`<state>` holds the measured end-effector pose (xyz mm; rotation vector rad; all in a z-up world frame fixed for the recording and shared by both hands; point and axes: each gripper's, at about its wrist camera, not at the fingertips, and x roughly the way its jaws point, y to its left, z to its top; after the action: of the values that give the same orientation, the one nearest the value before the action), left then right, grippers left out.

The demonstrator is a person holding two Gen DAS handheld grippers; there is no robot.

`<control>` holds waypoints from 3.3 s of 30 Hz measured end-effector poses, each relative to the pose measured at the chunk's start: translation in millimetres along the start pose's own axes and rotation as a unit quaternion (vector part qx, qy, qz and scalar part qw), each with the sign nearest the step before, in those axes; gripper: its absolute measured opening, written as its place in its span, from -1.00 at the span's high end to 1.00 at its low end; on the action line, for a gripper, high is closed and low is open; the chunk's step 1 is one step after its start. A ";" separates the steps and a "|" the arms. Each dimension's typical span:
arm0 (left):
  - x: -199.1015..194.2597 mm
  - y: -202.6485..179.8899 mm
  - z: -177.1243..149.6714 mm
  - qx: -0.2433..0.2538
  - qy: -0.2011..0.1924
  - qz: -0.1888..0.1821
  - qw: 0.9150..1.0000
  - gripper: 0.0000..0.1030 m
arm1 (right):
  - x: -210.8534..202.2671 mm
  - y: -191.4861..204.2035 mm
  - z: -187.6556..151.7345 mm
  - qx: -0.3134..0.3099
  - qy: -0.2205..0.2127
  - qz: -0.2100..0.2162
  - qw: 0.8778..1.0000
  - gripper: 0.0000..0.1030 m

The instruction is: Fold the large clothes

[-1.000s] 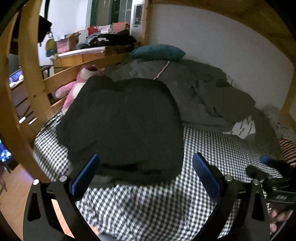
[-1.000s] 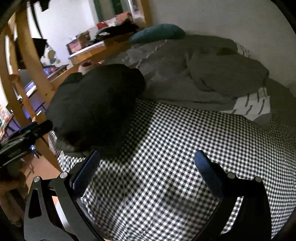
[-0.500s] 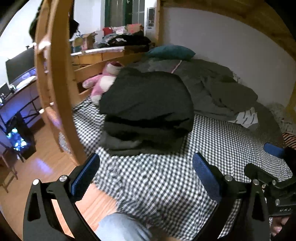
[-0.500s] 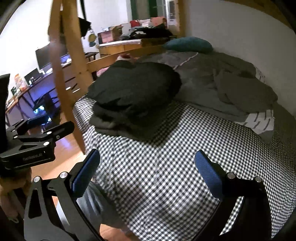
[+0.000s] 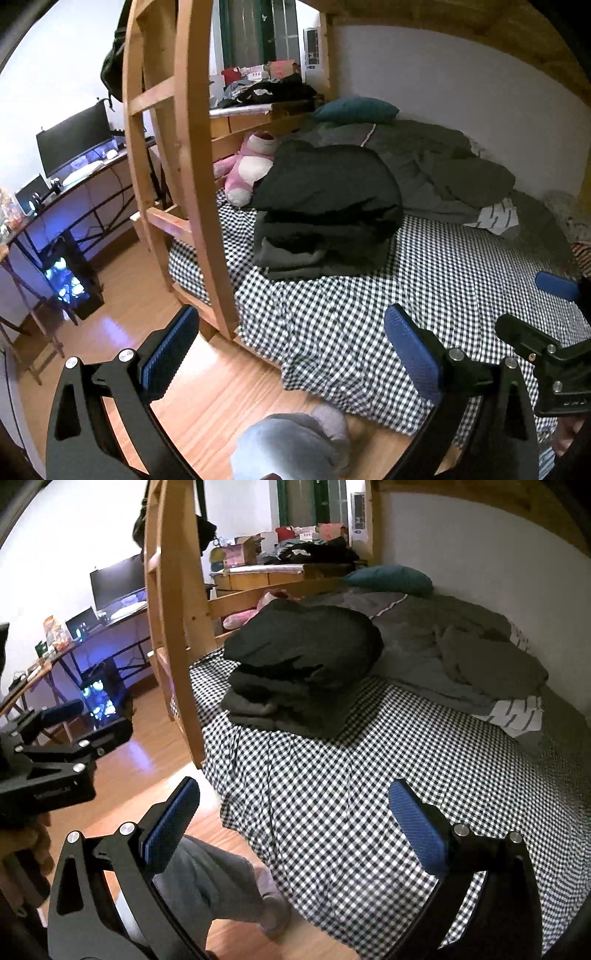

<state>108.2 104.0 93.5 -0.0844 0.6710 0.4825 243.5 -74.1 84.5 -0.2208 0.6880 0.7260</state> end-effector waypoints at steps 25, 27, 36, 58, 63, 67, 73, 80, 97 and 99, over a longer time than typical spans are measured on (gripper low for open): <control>-23.2 -14.6 -67.2 0.075 0.057 -0.042 0.995 -0.91 | -52.5 19.8 -84.0 -0.001 0.015 -0.002 1.000 -0.95; -24.1 -16.1 -66.7 0.084 0.052 -0.033 0.995 -0.91 | -53.0 20.5 -83.4 -0.004 0.014 -0.005 1.000 -0.95; -19.8 -15.8 -63.6 0.083 0.060 -0.038 0.994 -0.91 | -48.2 20.0 -84.1 -0.004 0.018 -0.001 1.000 -0.95; -22.9 -22.5 -66.1 0.094 0.059 -0.026 0.993 -0.91 | -46.7 22.4 -86.3 -0.005 0.017 0.003 1.000 -0.95; -23.4 -23.1 -66.5 0.093 0.061 -0.032 0.993 -0.91 | -46.8 22.2 -86.5 -0.005 0.017 0.002 1.000 -0.95; -25.2 -23.3 -67.7 0.091 0.062 -0.032 0.993 -0.91 | -46.8 21.6 -86.9 -0.004 0.017 0.003 1.000 -0.95; -25.7 -23.7 -68.0 0.091 0.062 -0.033 0.993 -0.91 | -47.1 21.9 -87.7 -0.005 0.017 0.004 1.000 -0.95; -26.3 -24.9 -69.2 0.094 0.065 -0.031 0.993 -0.91 | -47.8 23.4 -89.6 -0.007 0.017 0.008 1.000 -0.95; -27.1 -25.7 -69.6 0.094 0.062 -0.028 0.993 -0.91 | -48.7 23.3 -92.2 -0.010 0.020 0.011 1.000 -0.95; -27.9 -26.1 -70.1 0.092 0.060 -0.027 0.994 -0.91 | -48.6 23.3 -91.8 -0.009 0.020 0.012 1.000 -0.95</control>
<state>60.7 53.6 53.6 0.0415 0.8269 0.3636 155.5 -120.9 47.1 -0.2452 0.7237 0.7519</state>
